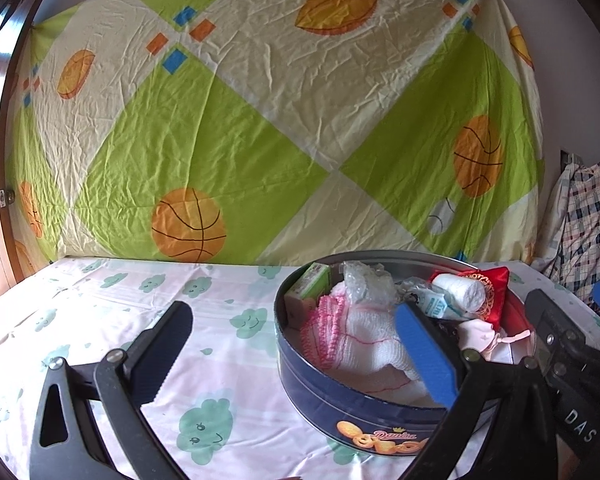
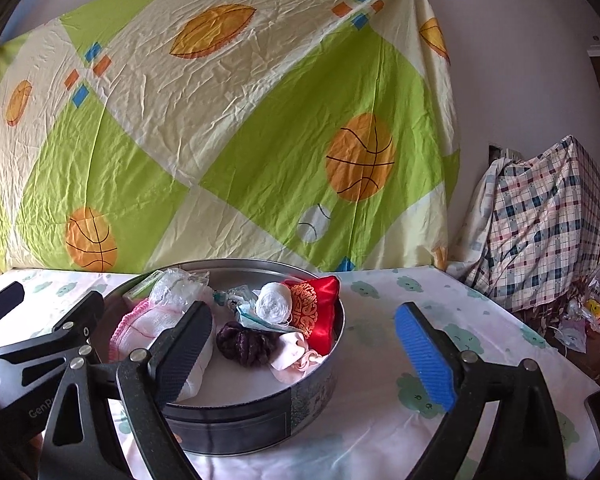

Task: Organize soft objects

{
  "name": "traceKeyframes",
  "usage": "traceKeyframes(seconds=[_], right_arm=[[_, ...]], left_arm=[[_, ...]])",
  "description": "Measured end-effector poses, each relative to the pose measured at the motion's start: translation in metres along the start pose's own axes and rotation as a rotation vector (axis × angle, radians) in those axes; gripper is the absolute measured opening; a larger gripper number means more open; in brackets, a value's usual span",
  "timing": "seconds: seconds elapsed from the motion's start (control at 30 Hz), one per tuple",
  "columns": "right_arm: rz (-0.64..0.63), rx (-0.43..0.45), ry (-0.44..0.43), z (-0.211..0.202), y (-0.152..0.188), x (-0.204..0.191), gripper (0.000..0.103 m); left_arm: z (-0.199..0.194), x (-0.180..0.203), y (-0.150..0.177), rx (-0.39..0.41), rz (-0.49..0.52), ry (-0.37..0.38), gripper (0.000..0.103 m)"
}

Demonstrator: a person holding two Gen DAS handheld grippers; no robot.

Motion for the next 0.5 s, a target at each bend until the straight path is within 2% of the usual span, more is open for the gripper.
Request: traceKeyframes(seconds=[0.5], right_arm=[[0.022,-0.006,0.022,0.0011,0.0007,0.0069,0.095]], left_arm=[[-0.0043,0.0021,0.0,0.011,0.002,0.007,0.103]])
Point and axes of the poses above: each gripper's, at about its wrist camera, not at the fingertips, and z roughly the way its jaws point, x to its right, y to its underside, the point moved 9 cm from there along z, roughly the way its jaws point, and after that the axes turned 8 degrees about -x, right-handed, at the moved point
